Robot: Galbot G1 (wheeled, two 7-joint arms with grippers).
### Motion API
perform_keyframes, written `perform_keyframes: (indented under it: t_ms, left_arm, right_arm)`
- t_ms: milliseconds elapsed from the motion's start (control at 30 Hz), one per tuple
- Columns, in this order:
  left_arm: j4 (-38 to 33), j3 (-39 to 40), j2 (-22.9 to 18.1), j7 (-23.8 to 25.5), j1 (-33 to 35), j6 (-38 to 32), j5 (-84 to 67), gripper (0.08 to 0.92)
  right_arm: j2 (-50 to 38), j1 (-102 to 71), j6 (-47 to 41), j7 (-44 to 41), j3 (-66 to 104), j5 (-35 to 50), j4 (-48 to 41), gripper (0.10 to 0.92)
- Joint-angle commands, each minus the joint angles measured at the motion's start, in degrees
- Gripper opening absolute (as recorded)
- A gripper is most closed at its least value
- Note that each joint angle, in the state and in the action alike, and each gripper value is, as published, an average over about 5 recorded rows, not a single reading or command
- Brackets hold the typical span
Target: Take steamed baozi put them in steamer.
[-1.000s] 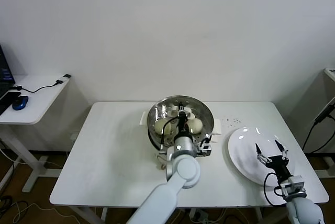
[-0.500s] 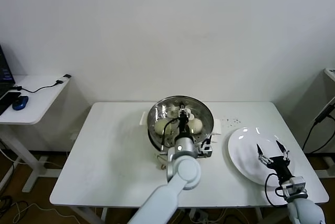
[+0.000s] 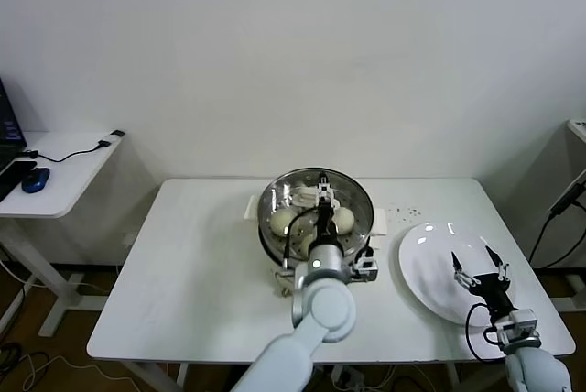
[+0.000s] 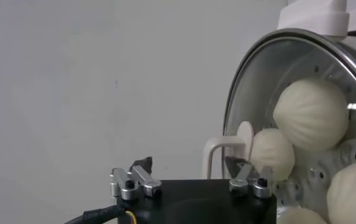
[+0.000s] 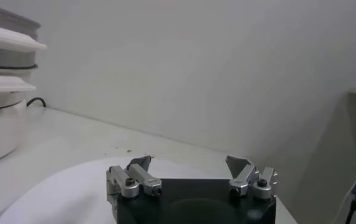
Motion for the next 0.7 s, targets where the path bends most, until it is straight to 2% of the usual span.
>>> perform_keyframes:
  t_ms: [33, 433, 567, 700]
  left_arm:
    - [-7.41, 0.11, 0.58, 1.23, 2.91, 2.82, 0.02, 0.797]
    - [-17.67, -3.32, 7.68, -0.86, 9.63, 2.82, -4.29, 0.823]
    - [-21.21, -5.64, 10.32, -4.02, 12.53, 2.68, -9.15, 0.823]
    - [-25.29, -10.98, 13.10, -9.16, 15.26, 1.13, -16.68, 0.823]
  right_arm:
    - [0.02, 0.11, -0.06, -0.01, 0.04, -0.01, -0.01, 0.823]
    - [-0.28, -0.15, -2.05, 0.19, 0.63, 0.23, 1.67, 0.823]
    - [-0.41, -0.50, -3.18, -0.65, 1.03, 0.14, 2.83, 0.823]
    - [-0.44, -1.09, -3.82, -0.97, 1.16, 1.65, 4.56, 0.823]
